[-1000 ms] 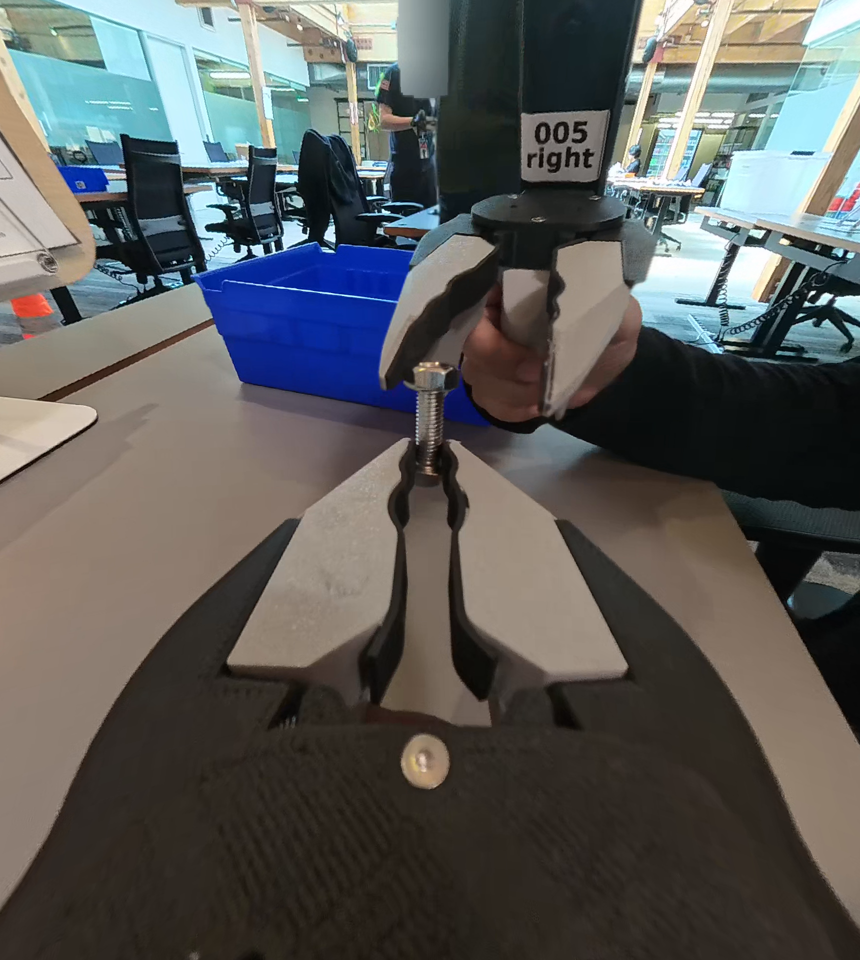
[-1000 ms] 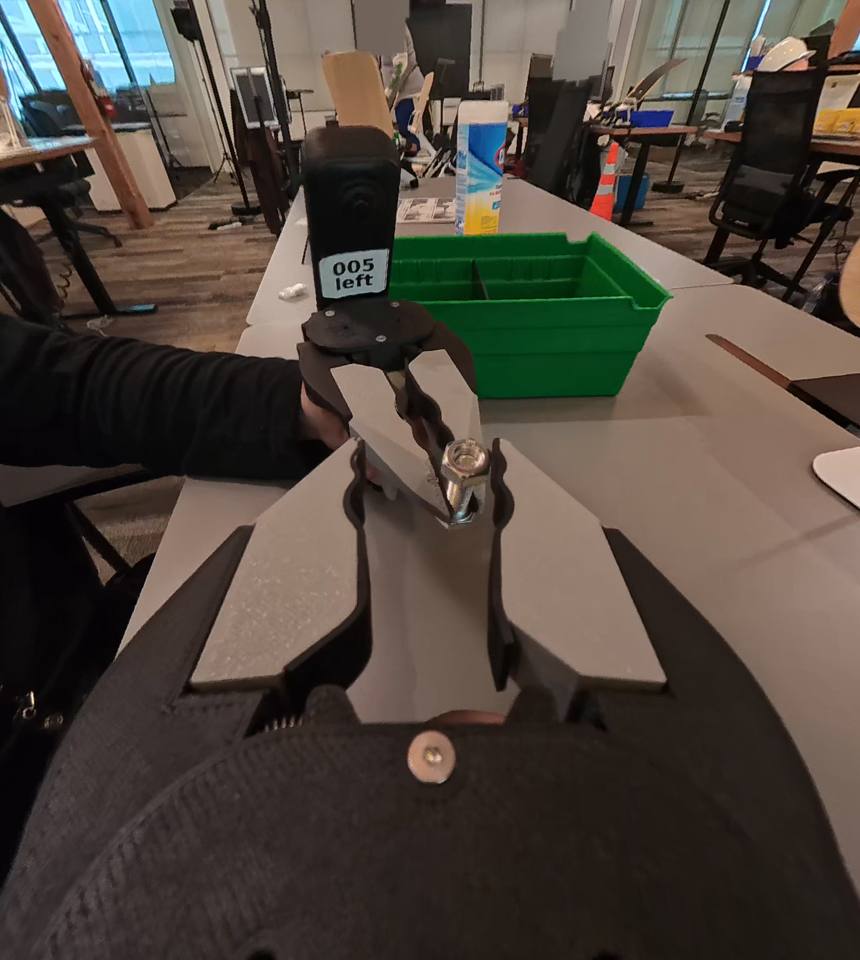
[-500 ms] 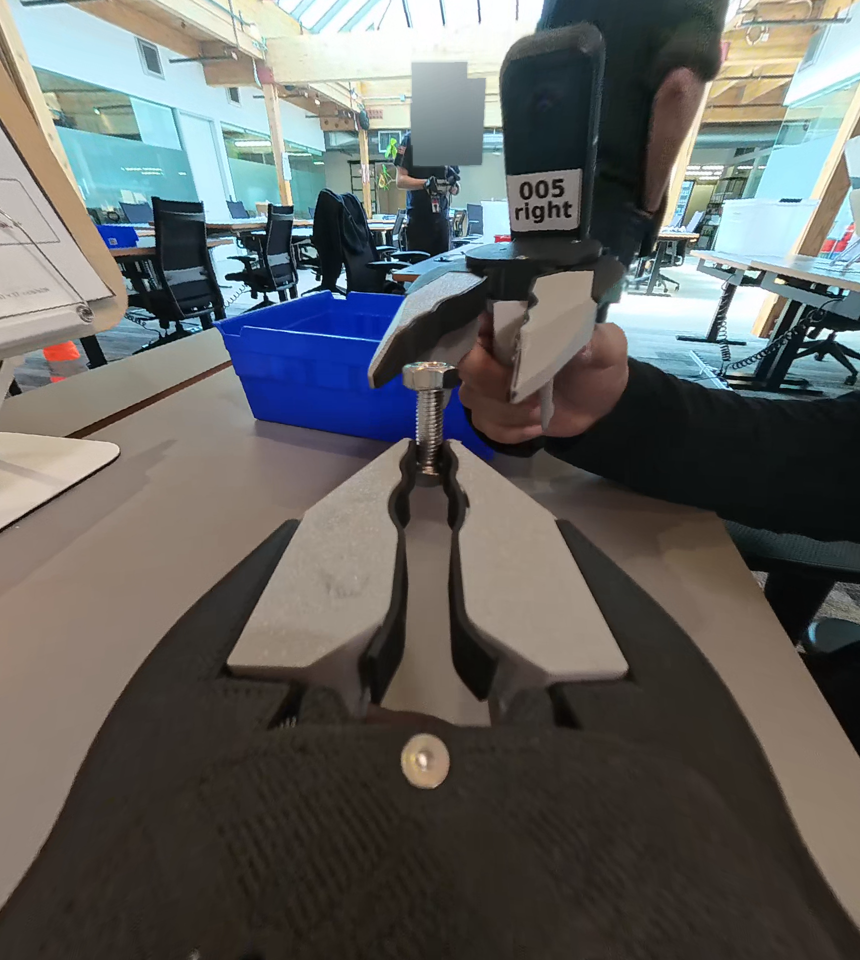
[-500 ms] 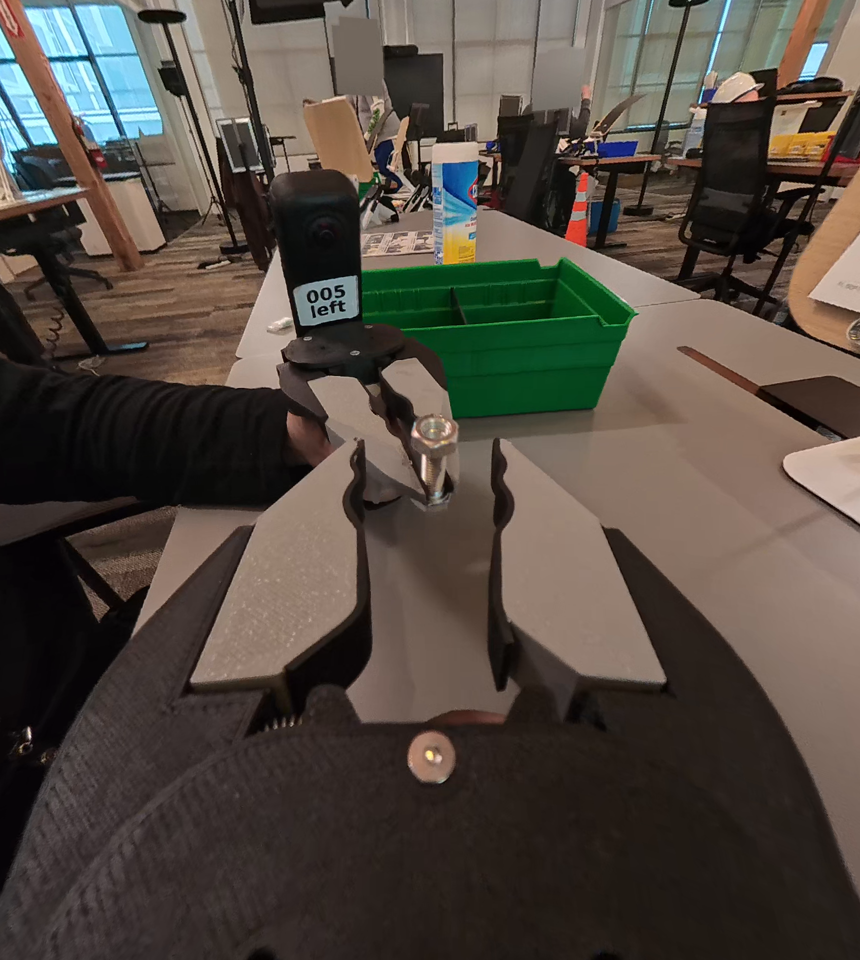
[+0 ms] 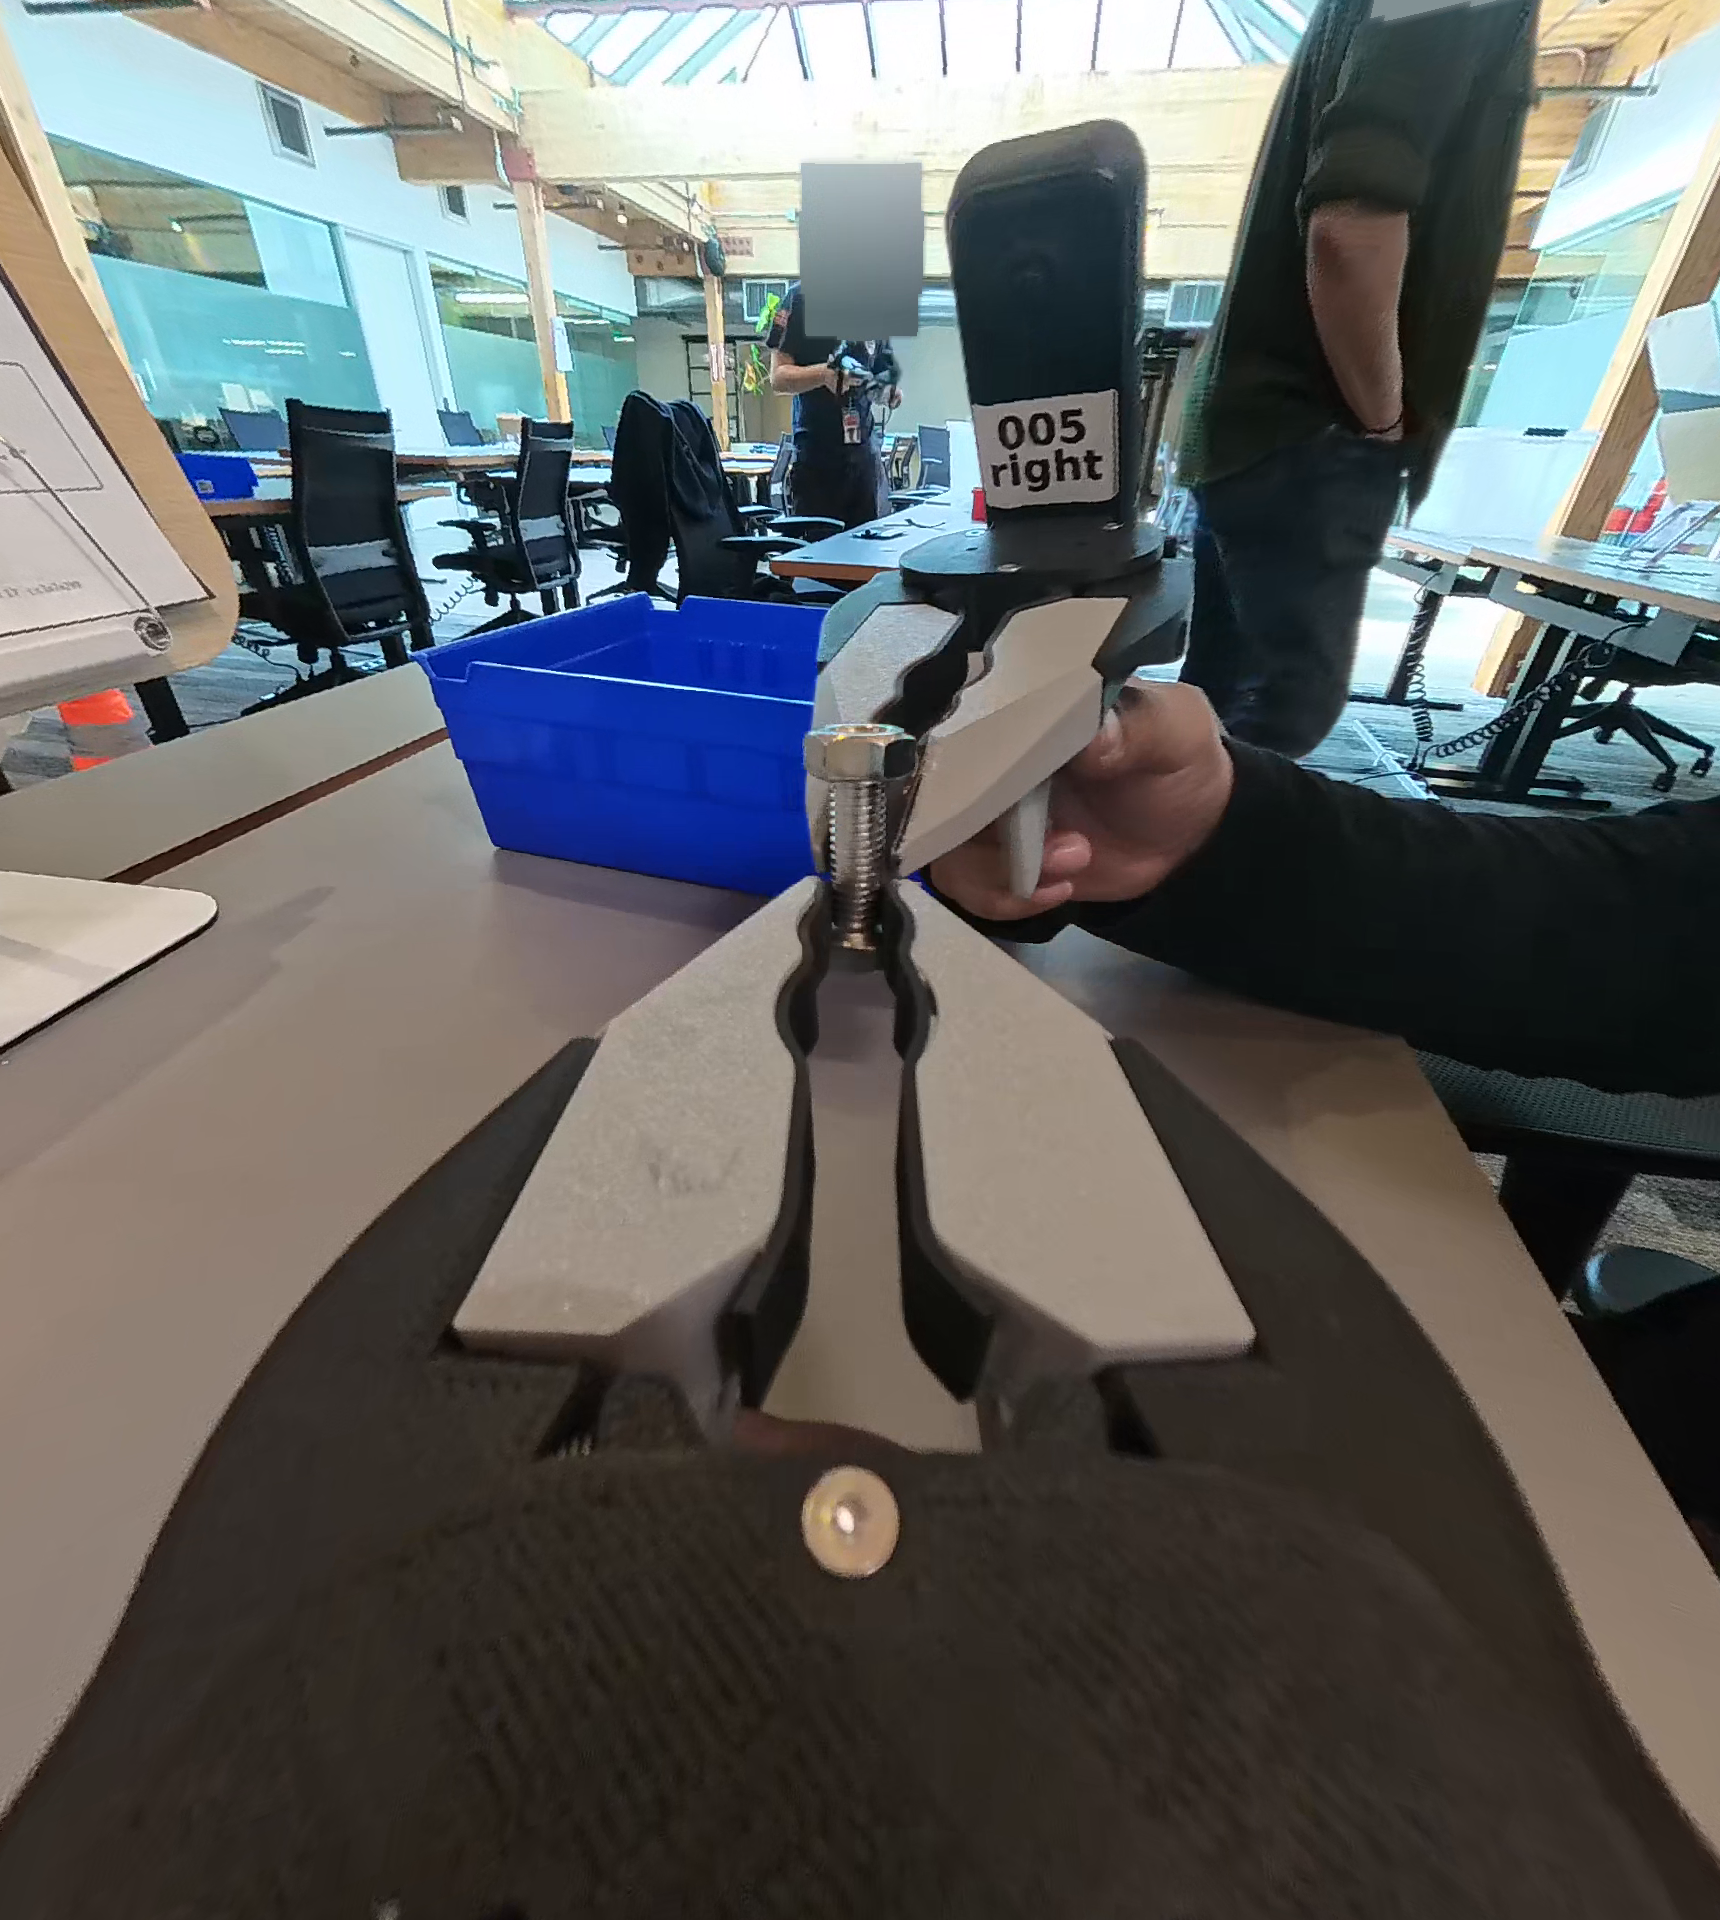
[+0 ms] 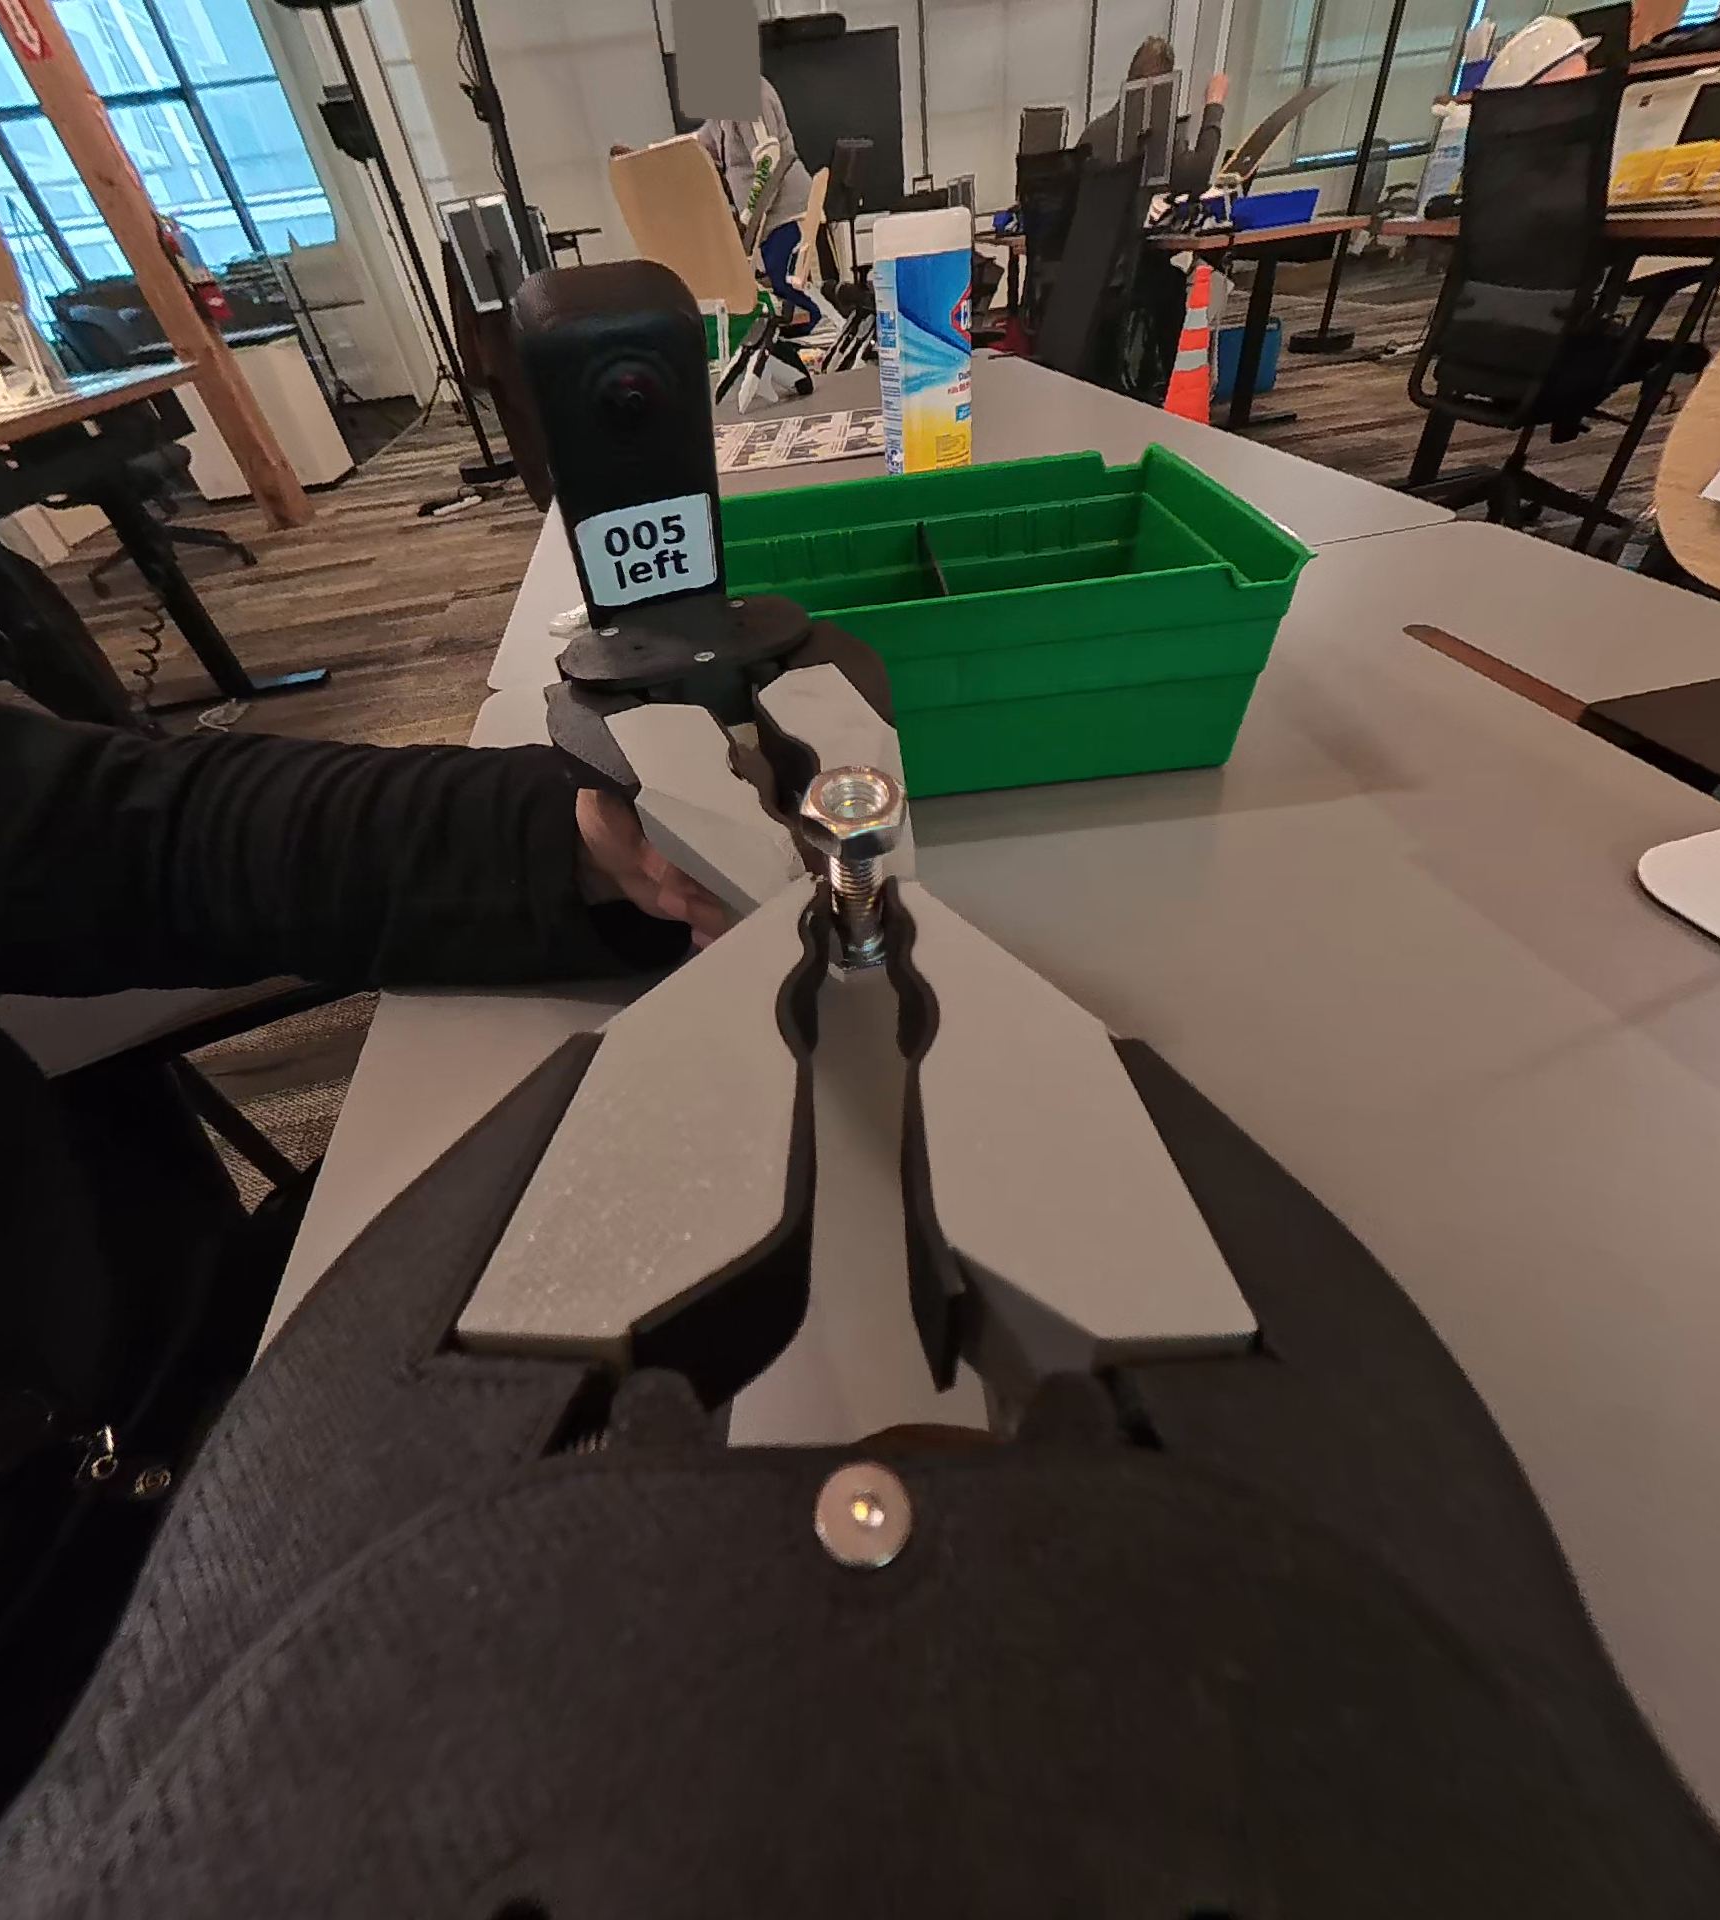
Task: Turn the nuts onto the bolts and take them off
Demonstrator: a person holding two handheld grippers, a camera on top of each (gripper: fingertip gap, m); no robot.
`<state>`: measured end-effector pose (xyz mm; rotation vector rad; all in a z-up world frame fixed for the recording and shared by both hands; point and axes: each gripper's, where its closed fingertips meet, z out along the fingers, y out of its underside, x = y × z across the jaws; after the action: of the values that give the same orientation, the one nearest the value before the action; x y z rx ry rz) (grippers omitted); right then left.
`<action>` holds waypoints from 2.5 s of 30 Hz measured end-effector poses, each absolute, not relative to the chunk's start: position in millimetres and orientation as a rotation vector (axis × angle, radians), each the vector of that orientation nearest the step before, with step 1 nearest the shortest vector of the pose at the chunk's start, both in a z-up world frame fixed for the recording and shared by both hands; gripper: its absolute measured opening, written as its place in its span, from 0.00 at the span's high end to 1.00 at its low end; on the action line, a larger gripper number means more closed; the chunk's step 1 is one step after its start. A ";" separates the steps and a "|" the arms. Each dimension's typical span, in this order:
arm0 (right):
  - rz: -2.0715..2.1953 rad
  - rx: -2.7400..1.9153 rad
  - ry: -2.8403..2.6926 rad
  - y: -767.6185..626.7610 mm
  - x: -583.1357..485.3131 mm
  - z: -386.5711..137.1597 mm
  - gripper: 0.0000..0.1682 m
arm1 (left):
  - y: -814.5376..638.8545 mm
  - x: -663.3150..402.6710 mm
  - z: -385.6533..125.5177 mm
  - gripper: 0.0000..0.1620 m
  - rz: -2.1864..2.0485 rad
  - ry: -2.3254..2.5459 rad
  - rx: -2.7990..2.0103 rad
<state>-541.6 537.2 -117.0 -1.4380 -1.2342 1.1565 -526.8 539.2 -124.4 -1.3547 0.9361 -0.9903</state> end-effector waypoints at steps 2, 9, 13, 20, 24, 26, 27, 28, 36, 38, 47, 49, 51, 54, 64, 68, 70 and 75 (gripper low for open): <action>1.151 -1.439 -1.238 537.0 -541.7 -117.6 0.96 | 538.7 -526.1 -125.4 0.96 -0.991 0.941 -1.358; 1.144 -1.460 -1.243 537.8 -543.2 -120.9 0.96 | 539.5 -525.2 -129.9 0.96 -0.990 0.952 -1.380; 1.132 -1.484 -1.238 540.1 -544.3 -123.8 0.96 | 542.0 -525.8 -132.9 0.96 -0.970 0.953 -1.399; 1.110 -1.502 -1.237 542.1 -544.8 -126.5 0.96 | 544.2 -526.4 -136.1 0.96 -0.960 0.953 -1.418; 1.081 -1.508 -1.237 543.9 -545.1 -128.1 0.96 | 545.4 -526.7 -138.0 0.96 -0.979 0.943 -1.433; 1.086 -1.514 -1.236 544.0 -545.3 -128.7 0.96 | 545.4 -526.6 -138.5 0.96 -0.982 0.944 -1.435; 1.090 -1.515 -1.236 543.9 -545.1 -128.8 0.96 | 545.2 -526.4 -138.3 0.96 -0.980 0.945 -1.433; 1.094 -1.513 -1.236 543.7 -544.8 -128.2 0.96 | 544.6 -526.2 -137.4 0.96 -0.980 0.947 -1.426; 1.216 -1.424 -1.190 539.1 -534.4 -107.0 0.82 | 540.3 -528.6 -125.4 0.96 -1.057 0.909 -1.375; 1.300 -1.382 -1.162 534.9 -533.1 -97.4 0.77 | 538.7 -526.3 -126.7 0.96 -1.054 0.923 -1.374; 1.295 -1.335 -1.224 520.4 -549.2 -100.2 0.69 | 532.5 -519.2 -128.0 0.96 -1.062 0.949 -1.366; 1.268 -1.335 -1.246 518.6 -551.0 -102.9 0.69 | 535.4 -520.7 -128.7 0.96 -1.047 0.940 -1.373; 1.234 -1.339 -1.241 521.1 -549.8 -103.4 0.69 | 539.6 -524.5 -127.9 0.96 -1.036 0.920 -1.379; 1.233 -1.339 -1.220 524.8 -543.9 -100.5 0.70 | 545.2 -531.6 -124.7 0.96 -1.034 0.883 -1.382; 1.247 -1.330 -1.182 526.6 -550.8 -97.3 0.67 | 533.6 -516.4 -130.5 0.96 -1.047 0.947 -1.381; 1.246 -1.333 -1.235 518.1 -559.0 -103.8 0.68 | 534.0 -515.9 -130.6 0.96 -1.045 0.944 -1.382; 1.233 -1.340 -1.233 519.3 -558.4 -104.9 0.66 | 537.2 -519.8 -129.1 0.96 -1.034 0.928 -1.383; 1.235 -1.342 -1.192 526.8 -546.4 -99.5 0.69 | 546.4 -531.2 -123.8 0.96 -1.031 0.868 -1.387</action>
<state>-546.4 526.8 -99.5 -1.3417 -1.1922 1.2352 -531.2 546.4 -123.8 -1.3871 0.8679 -1.0310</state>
